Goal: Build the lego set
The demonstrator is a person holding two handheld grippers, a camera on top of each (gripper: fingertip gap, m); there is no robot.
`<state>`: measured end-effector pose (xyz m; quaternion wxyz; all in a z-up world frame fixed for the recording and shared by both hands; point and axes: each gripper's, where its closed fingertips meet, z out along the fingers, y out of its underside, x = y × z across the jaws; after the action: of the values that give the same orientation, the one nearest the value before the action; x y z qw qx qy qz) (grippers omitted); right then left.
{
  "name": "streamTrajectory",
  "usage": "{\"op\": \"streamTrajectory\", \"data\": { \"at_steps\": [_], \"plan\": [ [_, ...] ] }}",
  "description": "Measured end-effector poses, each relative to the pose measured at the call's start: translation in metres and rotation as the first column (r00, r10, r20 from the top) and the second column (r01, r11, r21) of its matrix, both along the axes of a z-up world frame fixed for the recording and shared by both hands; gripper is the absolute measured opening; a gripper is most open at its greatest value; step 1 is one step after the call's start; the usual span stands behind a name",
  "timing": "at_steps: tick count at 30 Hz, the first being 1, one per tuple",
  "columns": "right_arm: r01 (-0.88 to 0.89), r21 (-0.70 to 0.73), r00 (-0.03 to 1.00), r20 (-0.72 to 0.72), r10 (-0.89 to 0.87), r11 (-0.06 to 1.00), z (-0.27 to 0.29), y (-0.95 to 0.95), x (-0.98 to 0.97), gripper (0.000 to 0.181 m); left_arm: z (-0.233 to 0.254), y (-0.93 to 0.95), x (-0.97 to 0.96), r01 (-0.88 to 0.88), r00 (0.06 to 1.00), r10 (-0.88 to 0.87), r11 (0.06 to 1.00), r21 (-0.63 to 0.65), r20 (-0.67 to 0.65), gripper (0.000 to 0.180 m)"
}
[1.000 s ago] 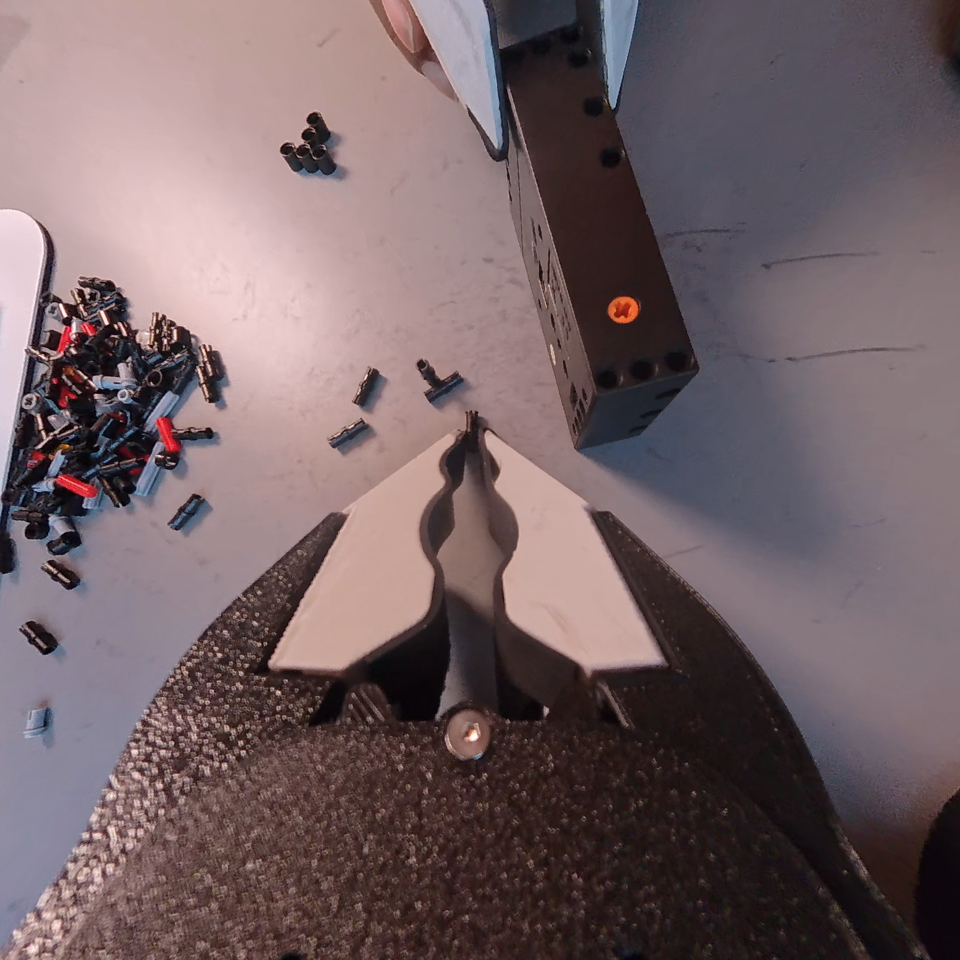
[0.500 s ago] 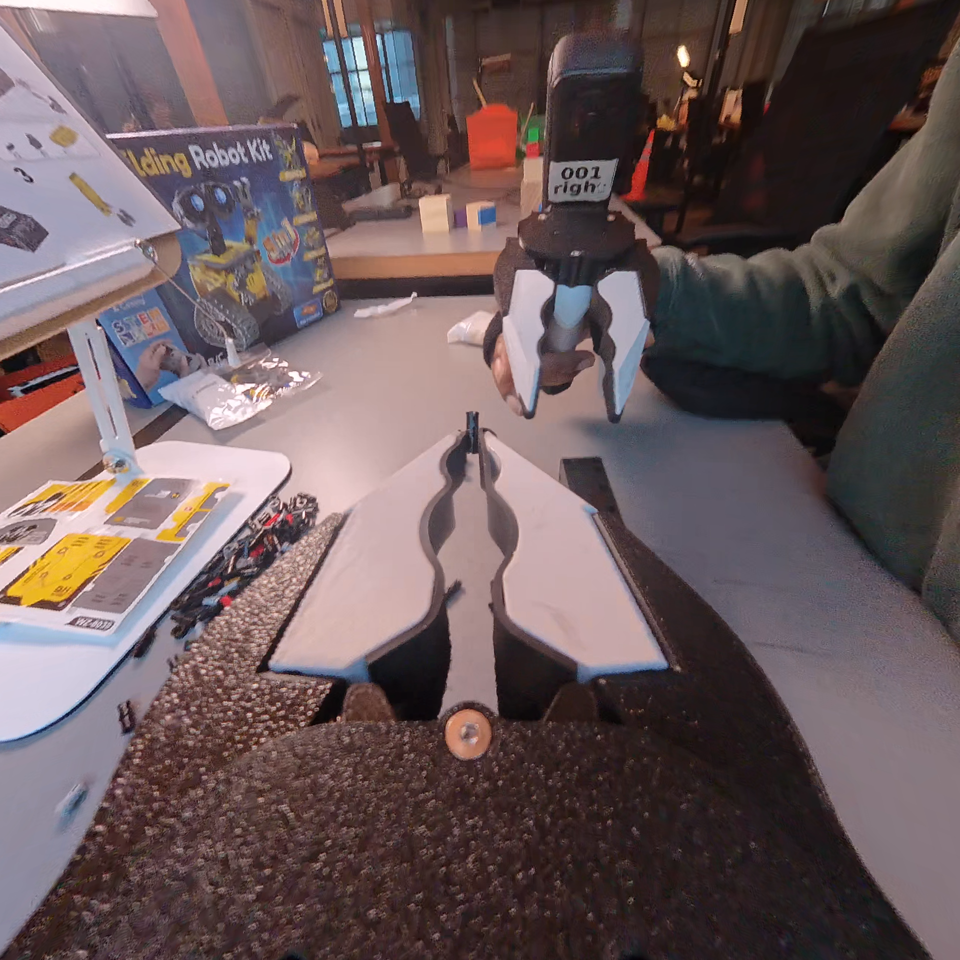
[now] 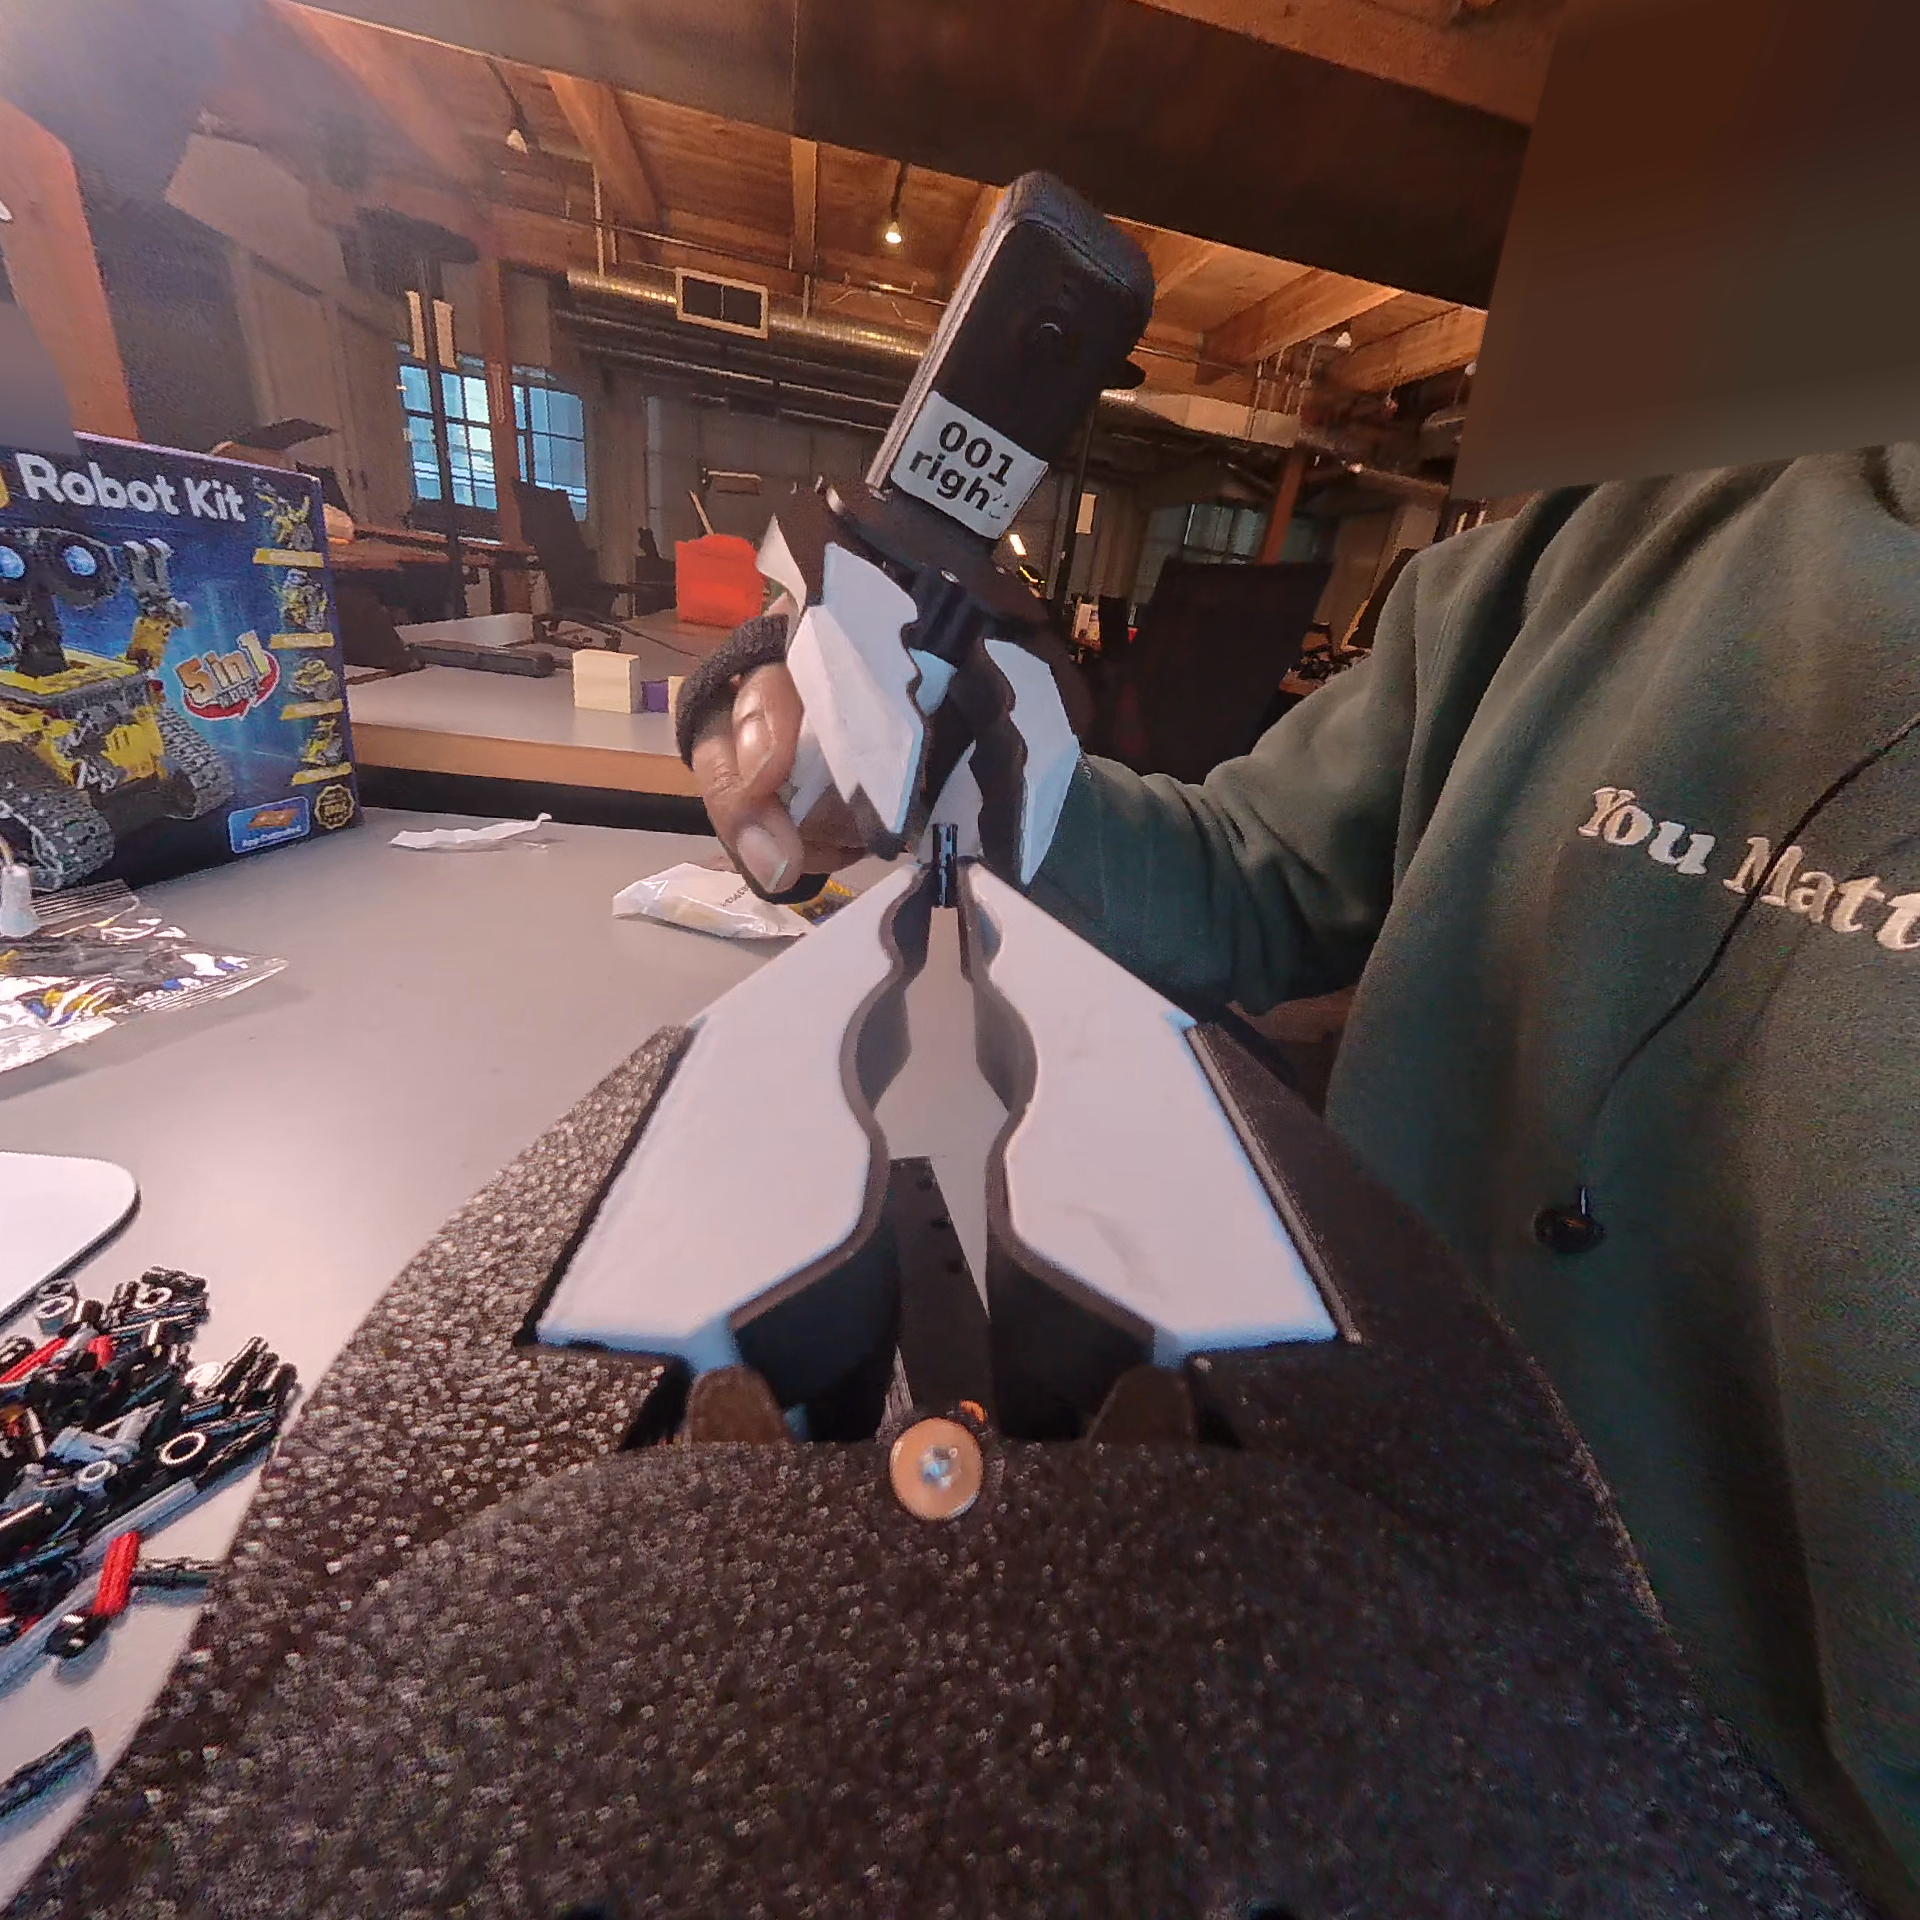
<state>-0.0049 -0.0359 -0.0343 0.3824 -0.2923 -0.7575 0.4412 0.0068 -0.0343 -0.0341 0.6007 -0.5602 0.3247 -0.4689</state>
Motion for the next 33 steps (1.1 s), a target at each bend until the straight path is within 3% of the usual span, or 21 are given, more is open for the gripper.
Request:
{"op": "streamTrajectory", "data": {
  "at_steps": [14, 33],
  "plan": [
    [-0.067, -0.104, 0.998, 0.003, 0.067, 0.992, -0.005, -0.005, 0.001, 0.003, -0.008, -0.005, -0.002, 0.041, 0.999, -0.041, 0.999, -0.029, -0.006, 0.004],
    [-0.052, -0.178, 0.997, 0.043, 0.061, 0.983, -0.022, 0.005, 0.003, 0.002, -0.027, 0.002, -0.001, -0.025, 0.991, 0.021, 0.999, -0.029, -0.132, 0.004]
  ]
}}
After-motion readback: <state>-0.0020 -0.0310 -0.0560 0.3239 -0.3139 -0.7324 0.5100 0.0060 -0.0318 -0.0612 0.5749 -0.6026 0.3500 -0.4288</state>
